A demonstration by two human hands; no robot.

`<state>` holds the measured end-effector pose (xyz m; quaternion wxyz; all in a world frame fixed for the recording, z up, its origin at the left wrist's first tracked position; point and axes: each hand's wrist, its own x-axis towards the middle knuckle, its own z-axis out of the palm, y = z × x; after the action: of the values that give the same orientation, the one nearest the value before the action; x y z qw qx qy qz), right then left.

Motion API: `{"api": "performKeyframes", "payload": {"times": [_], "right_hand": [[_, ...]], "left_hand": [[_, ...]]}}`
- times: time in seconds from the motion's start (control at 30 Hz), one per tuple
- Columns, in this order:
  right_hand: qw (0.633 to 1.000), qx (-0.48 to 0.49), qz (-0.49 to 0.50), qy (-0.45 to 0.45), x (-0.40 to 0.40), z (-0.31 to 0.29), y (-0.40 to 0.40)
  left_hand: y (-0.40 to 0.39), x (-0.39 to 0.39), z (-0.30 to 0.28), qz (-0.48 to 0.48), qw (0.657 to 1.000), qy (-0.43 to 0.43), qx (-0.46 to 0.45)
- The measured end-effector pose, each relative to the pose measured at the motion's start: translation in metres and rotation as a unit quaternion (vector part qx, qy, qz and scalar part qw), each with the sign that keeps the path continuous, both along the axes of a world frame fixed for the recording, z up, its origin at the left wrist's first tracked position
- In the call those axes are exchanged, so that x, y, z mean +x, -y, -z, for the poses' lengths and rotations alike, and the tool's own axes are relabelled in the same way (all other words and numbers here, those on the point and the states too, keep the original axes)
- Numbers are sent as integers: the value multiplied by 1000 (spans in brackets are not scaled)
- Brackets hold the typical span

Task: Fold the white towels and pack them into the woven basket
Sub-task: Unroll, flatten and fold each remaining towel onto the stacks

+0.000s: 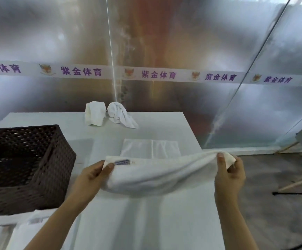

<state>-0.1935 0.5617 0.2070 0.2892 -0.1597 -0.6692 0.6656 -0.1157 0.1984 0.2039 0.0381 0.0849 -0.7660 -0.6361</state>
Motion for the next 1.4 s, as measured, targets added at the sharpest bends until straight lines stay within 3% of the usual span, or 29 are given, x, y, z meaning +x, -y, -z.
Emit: {"api": "performKeyframes", "payload": {"times": [0.17, 0.37, 0.83, 1.1, 1.4], "right_hand": [[997, -19, 1, 70, 45, 39, -6], [988, -3, -25, 153, 50, 75, -6], [953, 20, -115, 279, -71, 107, -6], [934, 48, -141, 325, -147, 160, -7], [895, 103, -160, 404, -183, 232, -9]], "left_hand": [[4, 47, 28, 11, 995, 77, 59], [15, 55, 63, -50, 992, 113, 5], [16, -66, 111, -137, 972, 187, -45], [12, -141, 140, -157, 960, 227, -56], [9, -171, 197, -170, 937, 255, -167]]}}
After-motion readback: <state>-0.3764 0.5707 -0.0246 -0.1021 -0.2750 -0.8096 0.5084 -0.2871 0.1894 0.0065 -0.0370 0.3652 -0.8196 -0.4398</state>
